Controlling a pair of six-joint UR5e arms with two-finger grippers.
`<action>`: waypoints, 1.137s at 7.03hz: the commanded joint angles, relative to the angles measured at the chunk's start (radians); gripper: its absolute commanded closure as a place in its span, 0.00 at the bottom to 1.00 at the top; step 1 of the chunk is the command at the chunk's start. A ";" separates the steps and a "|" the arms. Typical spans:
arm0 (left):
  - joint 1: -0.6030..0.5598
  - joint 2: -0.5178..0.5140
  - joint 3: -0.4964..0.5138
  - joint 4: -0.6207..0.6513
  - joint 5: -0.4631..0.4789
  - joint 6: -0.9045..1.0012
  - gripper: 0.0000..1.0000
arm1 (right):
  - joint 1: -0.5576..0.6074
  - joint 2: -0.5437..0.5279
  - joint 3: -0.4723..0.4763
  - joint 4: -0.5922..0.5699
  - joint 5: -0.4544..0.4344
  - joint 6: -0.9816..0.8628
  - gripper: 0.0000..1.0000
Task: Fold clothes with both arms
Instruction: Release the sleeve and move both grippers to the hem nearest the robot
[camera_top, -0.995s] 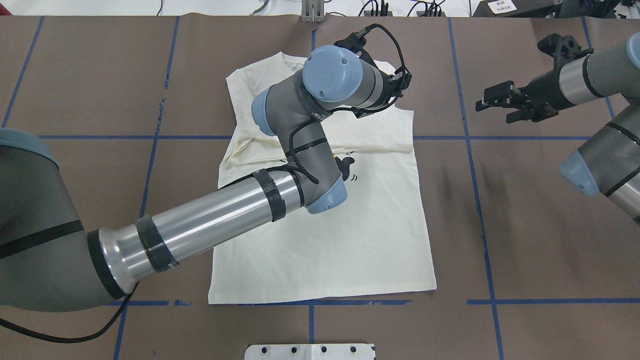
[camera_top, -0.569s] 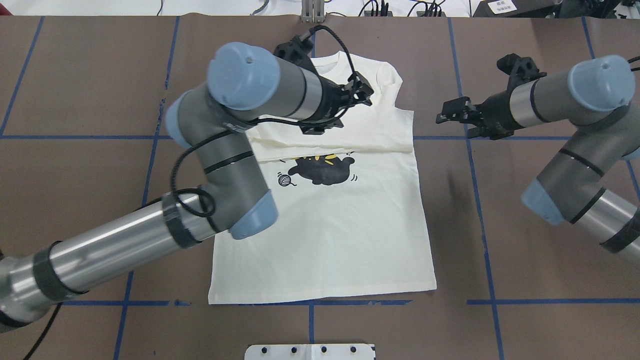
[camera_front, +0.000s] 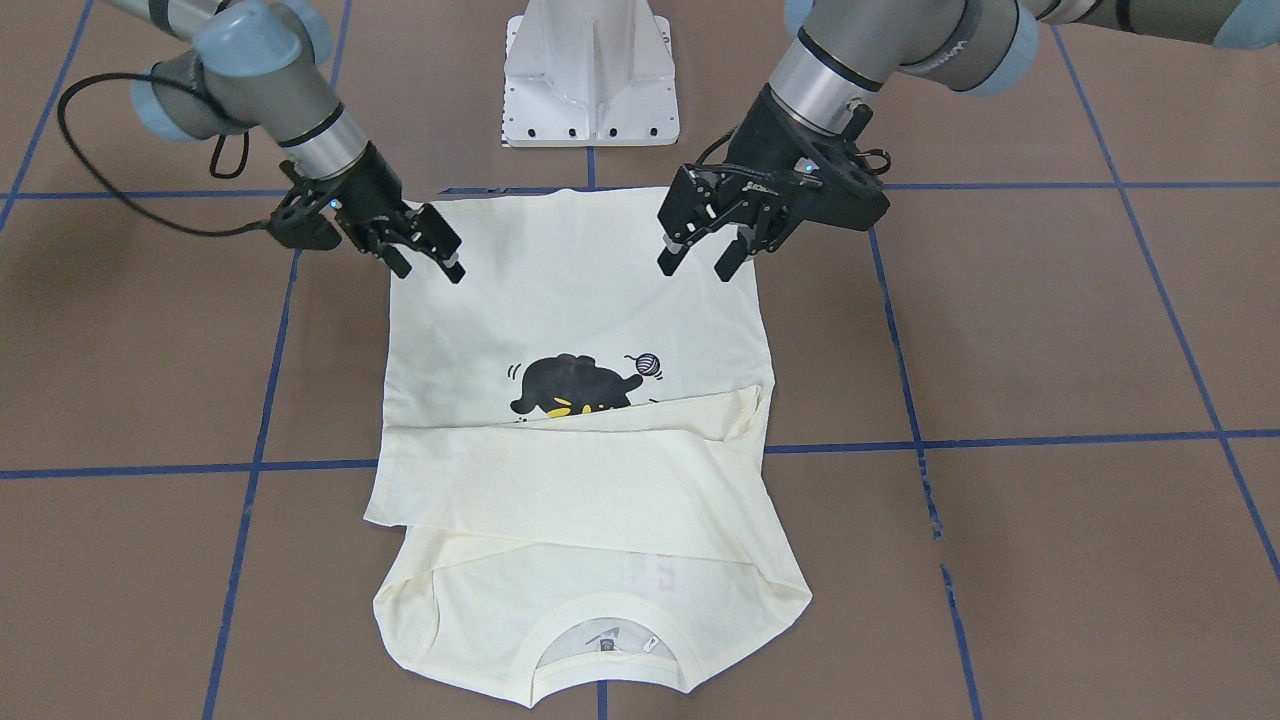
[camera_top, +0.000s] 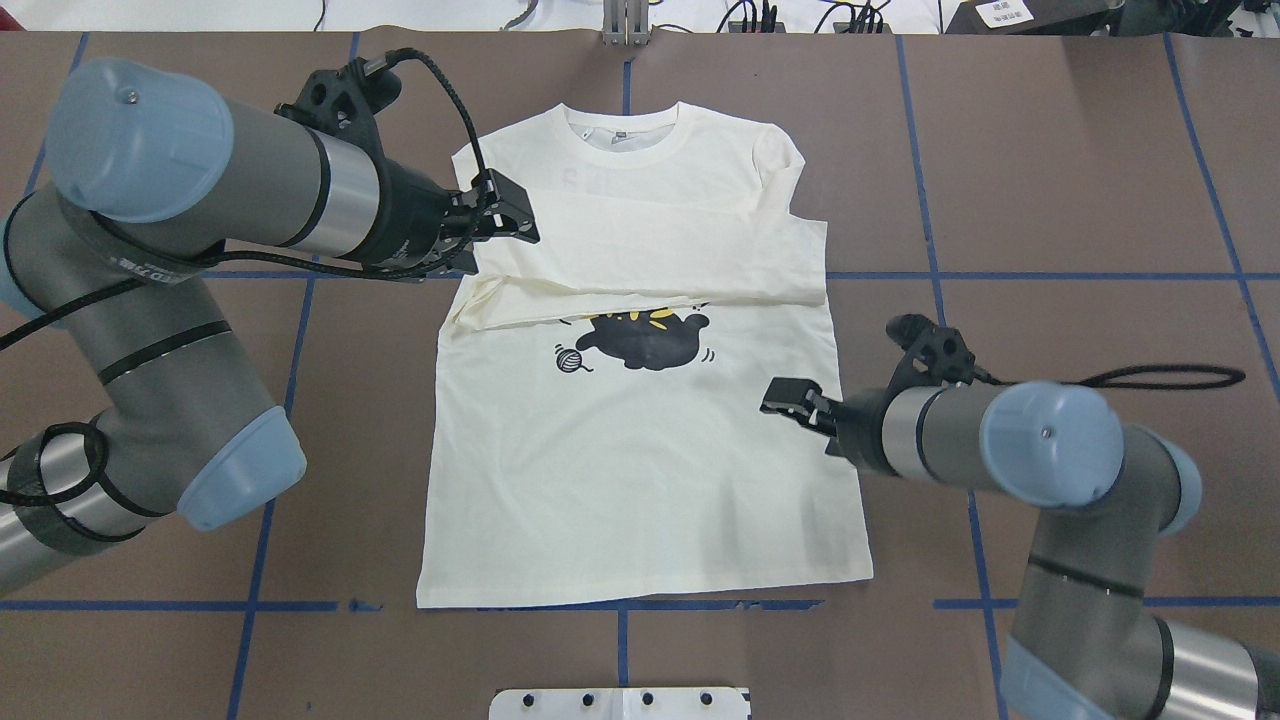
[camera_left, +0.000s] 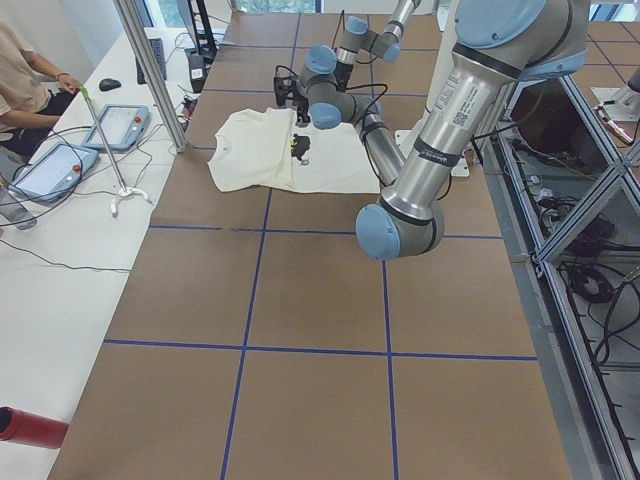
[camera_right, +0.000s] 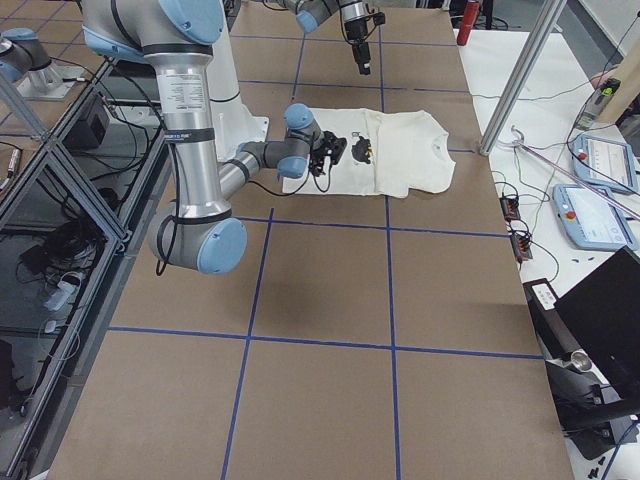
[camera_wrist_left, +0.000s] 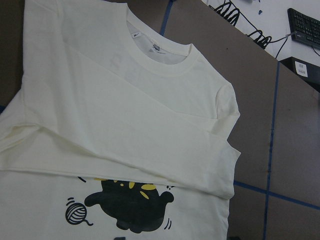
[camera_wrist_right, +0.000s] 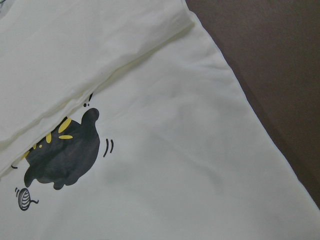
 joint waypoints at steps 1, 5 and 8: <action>0.001 0.030 0.007 -0.002 -0.003 0.028 0.24 | -0.218 -0.015 0.133 -0.282 -0.220 0.114 0.02; 0.005 0.070 0.013 -0.023 -0.003 0.021 0.23 | -0.280 -0.140 0.127 -0.306 -0.280 0.203 0.12; 0.005 0.070 0.010 -0.023 -0.004 0.021 0.22 | -0.306 -0.145 0.114 -0.308 -0.280 0.203 0.42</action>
